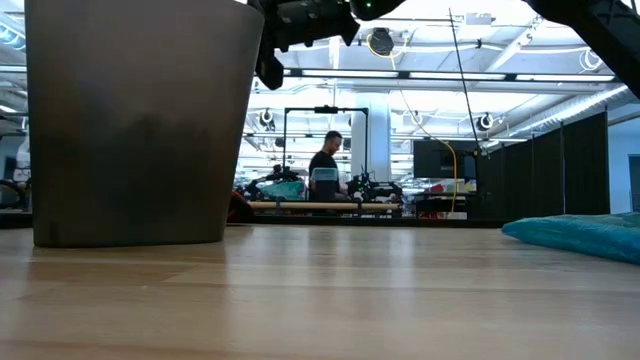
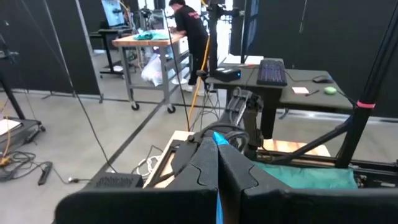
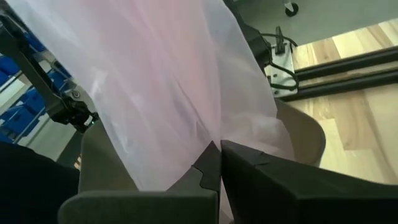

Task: Place trash/remove bag and relplace
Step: Close the pink trash bag inside the trash bin

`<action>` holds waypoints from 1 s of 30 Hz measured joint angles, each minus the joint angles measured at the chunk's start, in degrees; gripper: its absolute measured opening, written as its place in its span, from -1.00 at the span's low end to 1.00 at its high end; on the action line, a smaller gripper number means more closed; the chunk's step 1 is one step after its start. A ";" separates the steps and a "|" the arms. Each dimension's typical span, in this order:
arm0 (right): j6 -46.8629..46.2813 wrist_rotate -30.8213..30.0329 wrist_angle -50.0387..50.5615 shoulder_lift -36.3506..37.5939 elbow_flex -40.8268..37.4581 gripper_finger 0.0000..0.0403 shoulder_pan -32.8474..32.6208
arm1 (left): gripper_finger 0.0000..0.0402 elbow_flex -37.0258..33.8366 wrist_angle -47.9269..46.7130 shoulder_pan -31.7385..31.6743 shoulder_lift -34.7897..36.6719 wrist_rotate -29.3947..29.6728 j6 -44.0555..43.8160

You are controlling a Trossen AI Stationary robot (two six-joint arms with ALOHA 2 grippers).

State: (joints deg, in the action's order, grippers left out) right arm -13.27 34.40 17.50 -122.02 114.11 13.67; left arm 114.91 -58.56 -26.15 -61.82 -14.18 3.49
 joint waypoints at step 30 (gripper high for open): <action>-6.98 -4.68 5.13 8.83 -0.09 -0.19 2.89 | -0.53 1.03 -4.41 -0.02 -0.73 6.06 0.27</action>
State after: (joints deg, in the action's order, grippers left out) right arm -20.25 29.72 22.63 -113.19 114.02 16.56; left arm 115.94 -62.97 -26.17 -62.54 -8.12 3.76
